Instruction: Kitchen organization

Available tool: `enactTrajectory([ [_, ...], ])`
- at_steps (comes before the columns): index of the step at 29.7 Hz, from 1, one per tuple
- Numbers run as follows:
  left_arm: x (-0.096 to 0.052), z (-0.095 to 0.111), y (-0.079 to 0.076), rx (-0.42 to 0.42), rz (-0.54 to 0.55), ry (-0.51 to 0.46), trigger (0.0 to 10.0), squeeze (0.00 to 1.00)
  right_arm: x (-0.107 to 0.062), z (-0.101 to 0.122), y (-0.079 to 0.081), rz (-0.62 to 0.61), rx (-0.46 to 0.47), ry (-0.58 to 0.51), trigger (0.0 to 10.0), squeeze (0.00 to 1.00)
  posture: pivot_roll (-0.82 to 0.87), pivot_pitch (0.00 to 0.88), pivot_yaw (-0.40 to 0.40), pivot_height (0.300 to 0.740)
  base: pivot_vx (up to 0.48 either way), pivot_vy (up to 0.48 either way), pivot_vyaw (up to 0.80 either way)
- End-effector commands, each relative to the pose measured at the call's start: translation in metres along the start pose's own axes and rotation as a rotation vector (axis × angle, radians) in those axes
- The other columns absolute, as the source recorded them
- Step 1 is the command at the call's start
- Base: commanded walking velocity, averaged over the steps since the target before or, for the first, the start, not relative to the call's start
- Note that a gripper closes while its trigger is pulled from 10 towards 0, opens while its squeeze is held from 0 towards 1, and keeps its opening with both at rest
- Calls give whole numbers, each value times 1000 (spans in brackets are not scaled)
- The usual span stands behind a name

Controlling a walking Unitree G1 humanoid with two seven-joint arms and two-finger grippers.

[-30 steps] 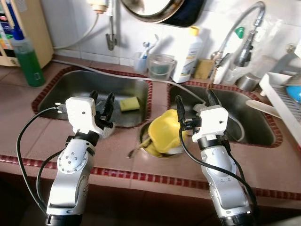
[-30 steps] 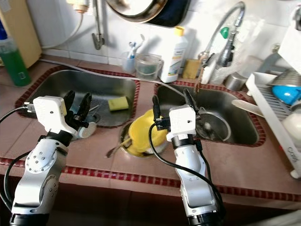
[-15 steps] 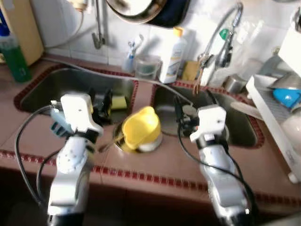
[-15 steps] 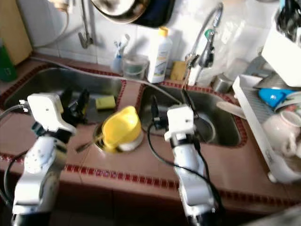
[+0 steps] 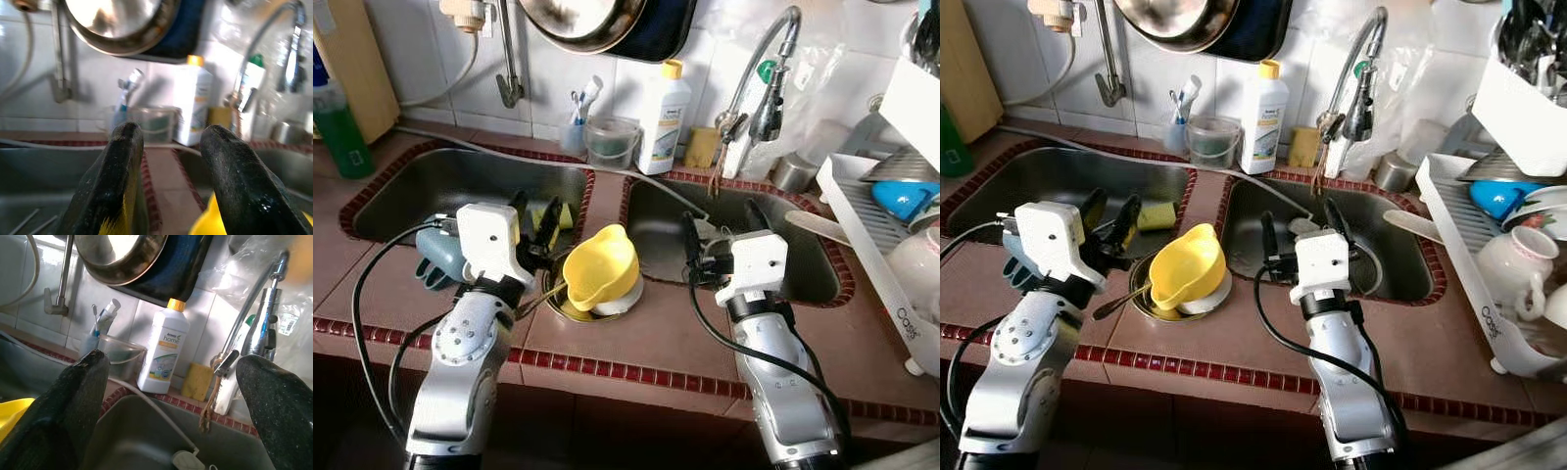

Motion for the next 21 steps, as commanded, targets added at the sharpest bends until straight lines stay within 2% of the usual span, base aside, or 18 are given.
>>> enactTrajectory([
  [1, -2, 1, -14, -15, -56, 3, 10000, 0, -1, 3, -3, -8, -5, -4, 10000, 0, -77, 10, -81, 740, 0, 0, 0],
  [5, -10, -2, -30, -18, -121, 18, 10000, 0, -3, 2, -3, -17, -6, 1, 10000, 0, -80, 14, -78, 740, 0, 0, 0],
  [10, -14, -1, -37, -40, -157, 23, 10000, 0, -5, 0, -4, -23, -3, 9, 10000, 0, -81, 17, -77, 740, 0, 0, 0],
  [21, -23, 0, -48, -20, -257, 14, 10000, 0, -7, -4, -3, -10, 22, 34, 10000, 0, -70, 5, -90, 740, 0, 0, 0],
])
Point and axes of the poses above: a point about 5 cm out from each wrist's last joint towards the gripper, its own x axis pointing out of the wrist towards the gripper, its own z axis along the axis of the wrist's last joint, y = z × x, the point moved 2 cm from there along x, pointing out of the wrist towards the gripper, and after that the axes turned 14 degrees about x, right-handed, at the moved point
